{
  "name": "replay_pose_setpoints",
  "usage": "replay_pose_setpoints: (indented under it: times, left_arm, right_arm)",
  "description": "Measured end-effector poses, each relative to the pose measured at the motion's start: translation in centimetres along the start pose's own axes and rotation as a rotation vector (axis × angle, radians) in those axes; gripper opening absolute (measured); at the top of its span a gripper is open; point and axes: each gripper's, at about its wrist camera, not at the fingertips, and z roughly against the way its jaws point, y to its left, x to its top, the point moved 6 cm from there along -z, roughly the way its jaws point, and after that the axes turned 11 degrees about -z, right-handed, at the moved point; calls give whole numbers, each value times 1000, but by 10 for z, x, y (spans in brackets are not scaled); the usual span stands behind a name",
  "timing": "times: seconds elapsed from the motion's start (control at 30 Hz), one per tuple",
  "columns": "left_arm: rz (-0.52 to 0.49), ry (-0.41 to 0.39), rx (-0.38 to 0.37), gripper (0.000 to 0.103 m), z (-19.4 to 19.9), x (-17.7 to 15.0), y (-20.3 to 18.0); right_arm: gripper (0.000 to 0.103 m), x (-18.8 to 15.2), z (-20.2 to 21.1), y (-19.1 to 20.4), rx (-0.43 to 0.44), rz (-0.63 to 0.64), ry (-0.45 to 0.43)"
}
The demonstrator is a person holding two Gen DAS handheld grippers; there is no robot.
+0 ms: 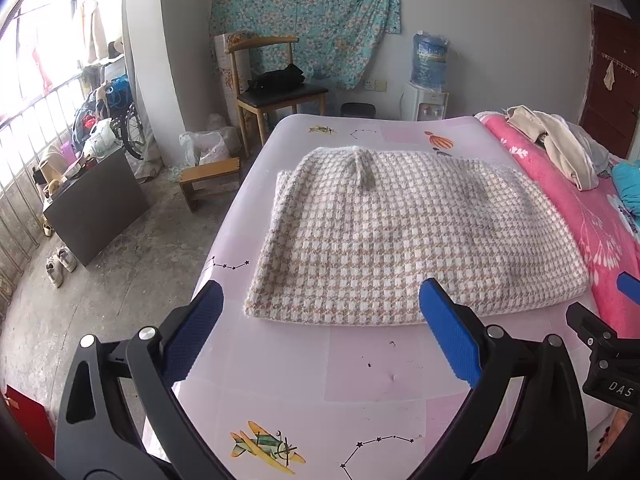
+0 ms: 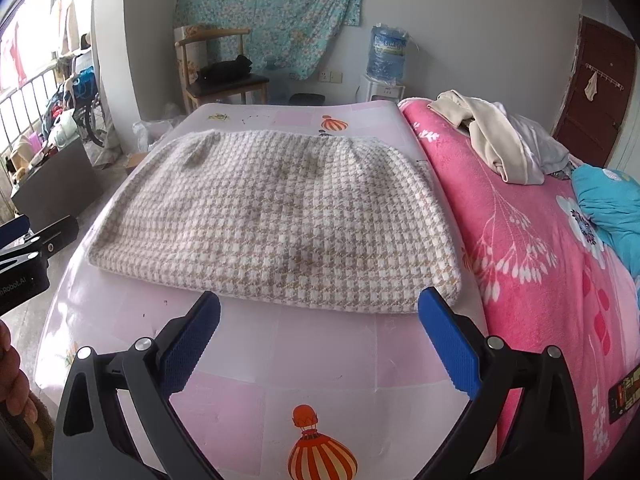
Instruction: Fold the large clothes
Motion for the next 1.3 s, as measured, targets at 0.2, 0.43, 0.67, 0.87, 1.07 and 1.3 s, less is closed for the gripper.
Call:
replay_pose_setpoints:
  times: [0.2, 0.43, 0.67, 0.87, 1.07, 1.3]
  left_arm:
    - [-21, 64, -8, 95, -15, -6, -12]
    - [-19, 126, -15, 95, -28, -14, -20]
    - [-13, 195, -36, 95, -39, -22, -25]
    - [-29, 218, -33, 95, -42, -24, -27]
    - [-35, 226, -36, 95, -42, -25, -29]
    - [-35, 230, -35, 95, -43, -25, -29]
  right_arm:
    - [97, -2, -12, -5, 28, -60, 68]
    - [97, -8, -22, -6, 17, -65, 112]
    - [97, -15, -31, -9, 0, -73, 162]
    - [97, -17, -33, -8, -8, -68, 169]
    - [97, -18, -35, -8, -13, -62, 176]
    - [97, -18, -35, -9, -19, -59, 176]
